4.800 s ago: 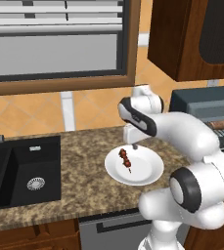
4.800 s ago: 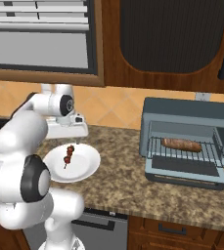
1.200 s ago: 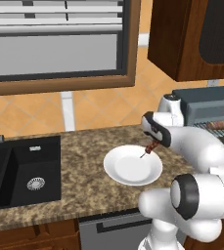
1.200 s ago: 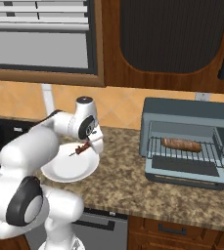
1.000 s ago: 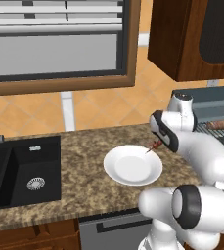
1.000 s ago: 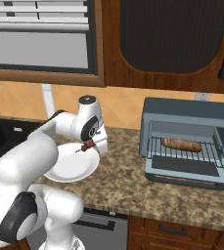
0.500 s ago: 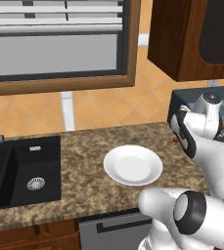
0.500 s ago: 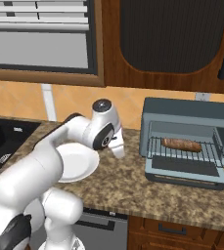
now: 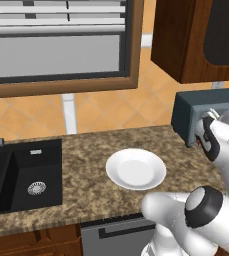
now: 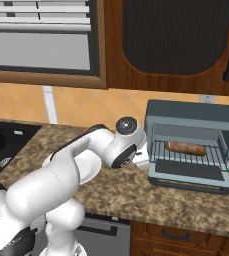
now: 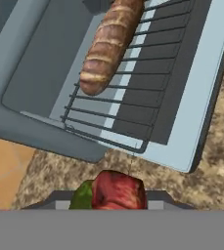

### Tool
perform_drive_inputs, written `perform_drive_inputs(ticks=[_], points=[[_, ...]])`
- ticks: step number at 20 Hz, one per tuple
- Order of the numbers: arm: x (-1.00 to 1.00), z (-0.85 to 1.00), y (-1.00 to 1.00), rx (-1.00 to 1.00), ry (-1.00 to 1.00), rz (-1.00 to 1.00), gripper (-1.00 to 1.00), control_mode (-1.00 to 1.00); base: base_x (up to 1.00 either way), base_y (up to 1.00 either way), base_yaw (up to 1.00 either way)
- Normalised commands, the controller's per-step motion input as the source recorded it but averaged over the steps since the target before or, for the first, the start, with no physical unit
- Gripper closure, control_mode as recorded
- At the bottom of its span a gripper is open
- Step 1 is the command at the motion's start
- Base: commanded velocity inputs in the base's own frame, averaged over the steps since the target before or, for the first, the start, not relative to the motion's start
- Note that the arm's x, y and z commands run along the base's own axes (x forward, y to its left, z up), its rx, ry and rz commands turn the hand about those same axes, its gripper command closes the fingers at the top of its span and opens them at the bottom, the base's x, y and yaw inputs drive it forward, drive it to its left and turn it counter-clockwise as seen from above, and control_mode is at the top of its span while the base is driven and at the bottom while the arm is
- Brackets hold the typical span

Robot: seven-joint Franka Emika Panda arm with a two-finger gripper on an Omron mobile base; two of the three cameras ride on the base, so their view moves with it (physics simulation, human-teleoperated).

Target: Pick up the kebab skewer and baguette bread, and place them inside the toaster oven. Close the toaster oven door and start by setting the timer.

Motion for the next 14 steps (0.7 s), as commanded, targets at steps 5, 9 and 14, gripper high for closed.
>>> perform_drive_inputs(ticks=[5, 9, 14], points=[[0.00, 0.00, -0.67, 0.03, -0.21, -0.03, 1.00, -1.00, 0.00, 0.00, 0.00], [0.00, 0.00, -0.76, 0.05, -0.03, 0.01, 1.00, -1.00, 0.00, 0.00, 0.00], [0.14, 0.00, -0.61, 0.02, 0.00, 0.06, 1.00, -1.00, 0.00, 0.00, 0.00]])
